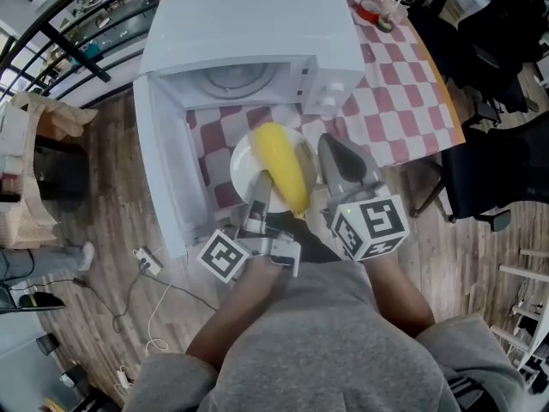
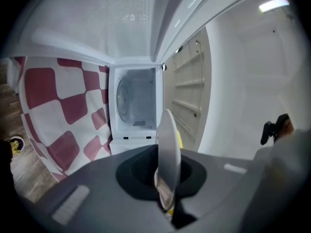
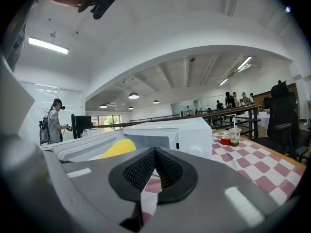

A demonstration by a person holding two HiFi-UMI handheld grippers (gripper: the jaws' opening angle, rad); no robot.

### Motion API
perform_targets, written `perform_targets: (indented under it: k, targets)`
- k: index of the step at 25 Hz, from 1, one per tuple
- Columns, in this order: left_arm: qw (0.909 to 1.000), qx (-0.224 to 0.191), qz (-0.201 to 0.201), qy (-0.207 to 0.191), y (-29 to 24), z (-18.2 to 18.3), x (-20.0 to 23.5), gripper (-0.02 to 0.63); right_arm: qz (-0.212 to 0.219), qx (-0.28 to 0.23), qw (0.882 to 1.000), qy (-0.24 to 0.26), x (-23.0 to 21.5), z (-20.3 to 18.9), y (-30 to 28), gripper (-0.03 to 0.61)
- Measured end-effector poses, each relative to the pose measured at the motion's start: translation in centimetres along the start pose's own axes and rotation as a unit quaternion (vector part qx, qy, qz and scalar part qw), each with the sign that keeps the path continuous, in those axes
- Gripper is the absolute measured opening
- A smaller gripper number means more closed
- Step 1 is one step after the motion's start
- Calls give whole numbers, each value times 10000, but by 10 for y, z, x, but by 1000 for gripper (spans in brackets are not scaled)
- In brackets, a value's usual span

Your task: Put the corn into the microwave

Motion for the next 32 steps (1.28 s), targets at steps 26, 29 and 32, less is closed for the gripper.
perform_targets:
  k: [26,29,32]
  targets:
    - [9977,-627,225,-126,-65,37,9,12,655,147,9977,-20,-48,10,-73,-2]
    - [9968,-735,251,-176,-70,41,11,12,811,155,9966,-50,-47,9,-81,-2]
    - [9957,-859,293,-184,-74,45,13,12,1017,175,9947,-48,-43,9,-90,-2]
Point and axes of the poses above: the fingertips, and each gripper's own axes: y backward along the fingers, x to its left, z out of its top, the point moved 8 cm from there along y, backward along the fingers, and after that the axes turned 3 degrees about z, right-handed, at the moved point
